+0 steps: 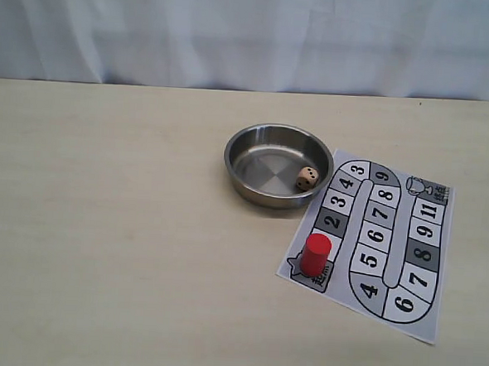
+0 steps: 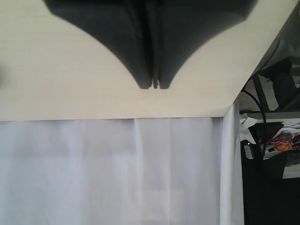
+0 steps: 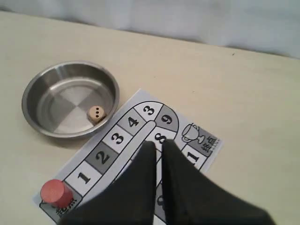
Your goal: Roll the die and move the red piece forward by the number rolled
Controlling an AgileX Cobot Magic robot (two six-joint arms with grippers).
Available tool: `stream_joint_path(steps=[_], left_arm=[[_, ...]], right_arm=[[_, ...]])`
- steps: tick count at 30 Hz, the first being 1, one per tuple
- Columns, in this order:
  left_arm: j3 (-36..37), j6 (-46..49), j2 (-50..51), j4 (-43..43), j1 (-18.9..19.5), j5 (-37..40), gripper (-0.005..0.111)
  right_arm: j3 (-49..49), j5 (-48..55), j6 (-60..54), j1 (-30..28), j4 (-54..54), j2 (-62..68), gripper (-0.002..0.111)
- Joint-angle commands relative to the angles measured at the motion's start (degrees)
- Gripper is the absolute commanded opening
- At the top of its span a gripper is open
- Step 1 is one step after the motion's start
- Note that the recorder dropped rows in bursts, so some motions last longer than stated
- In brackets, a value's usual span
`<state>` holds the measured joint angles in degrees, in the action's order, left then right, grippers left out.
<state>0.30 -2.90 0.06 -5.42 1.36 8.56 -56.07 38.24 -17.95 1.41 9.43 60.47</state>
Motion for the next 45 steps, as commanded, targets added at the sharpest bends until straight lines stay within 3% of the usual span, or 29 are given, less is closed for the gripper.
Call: stream_joint_path(steps=[1, 5, 12, 17, 22, 26, 36, 45], left_arm=[[-0.3, -0.1, -0.1, 0.1, 0.0, -0.4, 0.0], [-0.3, -0.1, -0.1, 0.1, 0.0, -0.4, 0.0], [-0.3, -0.1, -0.1, 0.1, 0.0, -0.4, 0.0], [-0.3, -0.1, -0.1, 0.1, 0.0, -0.4, 0.0], [-0.3, -0.1, -0.1, 0.1, 0.0, -0.3, 0.0], [-0.3, -0.1, -0.1, 0.1, 0.0, -0.3, 0.0], [-0.3, -0.1, -0.1, 0.1, 0.0, -0.3, 0.0], [-0.3, -0.1, -0.1, 0.1, 0.0, -0.5, 0.0]], right_arm=[[-1.7, 1.0, -6.6, 0.1, 5.7, 5.6, 0.004], [-3.7, 1.0, -12.6, 0.9, 8.2, 11.0, 0.004], [-10.8, 2.6, -12.0, 7.0, 4.1, 19.6, 0.005], [-17.9, 6.2, -7.3, 9.4, -1.6, 26.9, 0.019], [-23.4, 9.7, -4.7, 9.4, 0.3, 34.2, 0.039], [-27.7, 13.0, -4.7, 9.4, 0.5, 39.8, 0.048], [-36.4, 15.2, -9.9, 10.1, 4.4, 50.3, 0.047], [-43.2, 13.3, -8.6, 14.7, -0.1, 60.2, 0.047]])
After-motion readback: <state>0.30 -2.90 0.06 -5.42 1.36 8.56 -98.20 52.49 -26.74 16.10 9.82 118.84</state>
